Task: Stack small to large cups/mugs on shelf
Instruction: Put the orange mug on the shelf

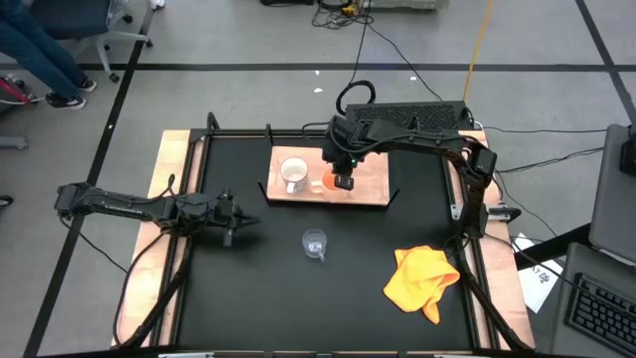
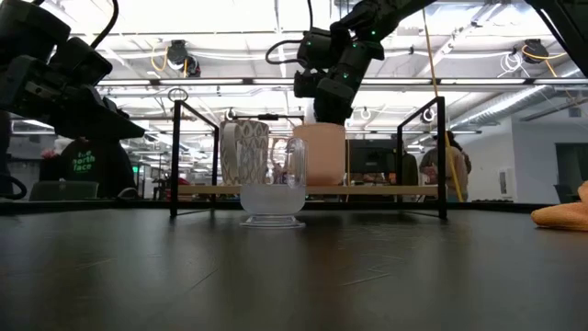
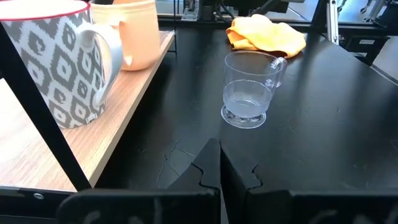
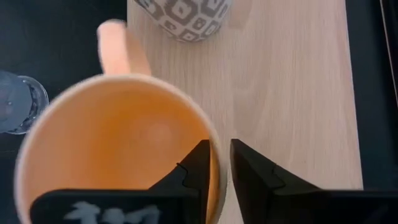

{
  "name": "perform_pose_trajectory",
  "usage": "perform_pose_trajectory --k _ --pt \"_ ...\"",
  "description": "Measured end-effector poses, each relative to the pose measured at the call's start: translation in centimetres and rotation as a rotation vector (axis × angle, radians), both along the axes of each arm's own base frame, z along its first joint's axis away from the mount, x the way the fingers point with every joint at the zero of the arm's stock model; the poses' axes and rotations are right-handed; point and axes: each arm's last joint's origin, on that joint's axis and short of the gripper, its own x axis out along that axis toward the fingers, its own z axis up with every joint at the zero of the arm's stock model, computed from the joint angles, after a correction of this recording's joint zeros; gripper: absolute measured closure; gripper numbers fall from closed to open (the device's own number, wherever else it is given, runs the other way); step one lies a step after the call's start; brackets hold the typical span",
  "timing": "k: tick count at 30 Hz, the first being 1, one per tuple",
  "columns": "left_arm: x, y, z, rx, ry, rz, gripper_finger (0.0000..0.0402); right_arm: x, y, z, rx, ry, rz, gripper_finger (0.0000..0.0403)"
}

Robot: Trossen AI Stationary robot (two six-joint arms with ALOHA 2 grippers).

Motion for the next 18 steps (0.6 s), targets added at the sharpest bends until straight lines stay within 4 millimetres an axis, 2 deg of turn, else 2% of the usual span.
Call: perform_pose_trajectory --k 11,18 --pt "0.0 0.0 0.0 -0.007 0.000 0.002 0.0401 0.6 1.2 0.1 -0.004 -0.011 0.037 0.0345" --pt "0.0 0.0 0.0 -0.007 0.000 0.002 0.0401 0.6 1.2 0.1 -0.006 -0.011 0.043 0.0344"
